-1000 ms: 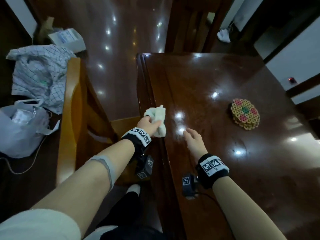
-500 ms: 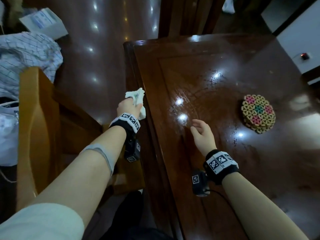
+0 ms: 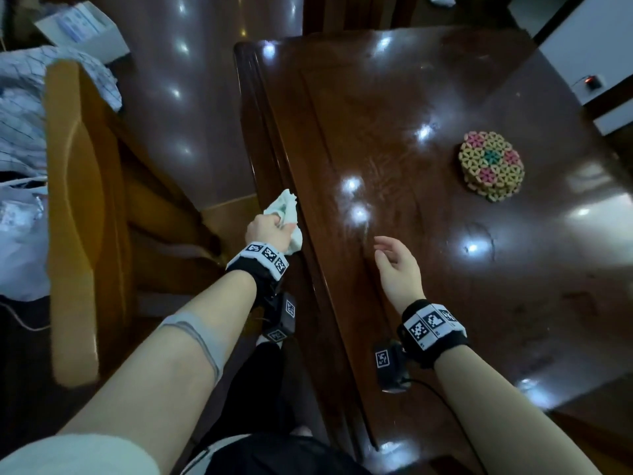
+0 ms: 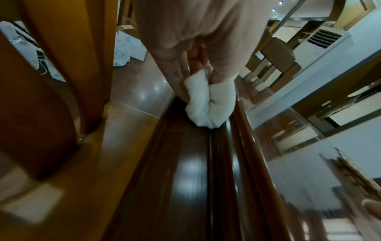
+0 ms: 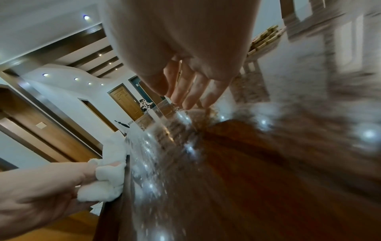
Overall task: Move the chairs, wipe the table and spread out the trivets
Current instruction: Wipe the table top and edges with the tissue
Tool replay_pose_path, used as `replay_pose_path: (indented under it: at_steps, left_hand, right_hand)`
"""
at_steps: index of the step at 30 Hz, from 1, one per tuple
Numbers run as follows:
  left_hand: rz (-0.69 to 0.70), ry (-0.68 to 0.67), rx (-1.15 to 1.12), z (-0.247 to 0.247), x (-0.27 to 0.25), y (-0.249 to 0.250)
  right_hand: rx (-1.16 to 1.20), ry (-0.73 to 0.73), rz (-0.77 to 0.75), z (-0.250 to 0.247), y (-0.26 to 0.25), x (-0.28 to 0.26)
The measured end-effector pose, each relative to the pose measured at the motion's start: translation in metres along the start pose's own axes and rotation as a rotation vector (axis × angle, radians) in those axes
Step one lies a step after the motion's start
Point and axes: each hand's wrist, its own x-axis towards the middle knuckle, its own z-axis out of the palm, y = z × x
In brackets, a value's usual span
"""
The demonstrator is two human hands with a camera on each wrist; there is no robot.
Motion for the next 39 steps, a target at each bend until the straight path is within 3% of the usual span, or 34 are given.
replay_pose_path:
  at_steps: [10, 15, 18, 21, 23, 25, 27, 30, 33, 39]
  left_hand:
    - [0.062, -0.099, -0.032, 0.057, -0.159, -0.064]
    - [-0.013, -0.209, -0.056, 0.082, -0.230, -0.091]
    - [-0.129, -0.313, -0.131, 0.090, -0.265, -0.104]
    - [-0.134, -0.560, -0.023, 0.090, -0.291, -0.115]
    - [-0.134, -0.627, -0.020, 0.082, -0.292, -0.116]
    - [-0.159, -0.545, -0.161, 0.072, -0.282, -0.108]
    - [-0.179, -0.373, -0.340, 0.064, -0.264, -0.093]
    - [-0.109, -0.191, -0.257, 0.057, -0.246, -0.070]
    - [-0.048, -0.146, -0.071, 0.069, -0.242, -0.063]
    - [-0.132, -0.159, -0.199, 0.091, -0.257, -0.064]
  right_hand:
    - [0.042, 0.012, -0.015, -0.033, 0.081, -0.156]
    - [0.049, 0.037, 0.014, -0.045, 0.108, -0.218]
    - [0.048, 0.053, 0.026, -0.048, 0.119, -0.247]
    - [0.056, 0.072, 0.050, -0.051, 0.126, -0.268]
    - [0.052, 0.087, 0.054, -0.054, 0.128, -0.275]
    - [0.058, 0.097, 0.053, -0.057, 0.127, -0.279]
    - [0.055, 0.107, 0.042, -0.058, 0.127, -0.280]
    - [0.070, 0.136, 0.026, -0.060, 0.129, -0.281]
    - [0.087, 0.169, 0.019, -0.066, 0.136, -0.285]
    - [0.008, 0.155, -0.020, -0.078, 0.161, -0.306]
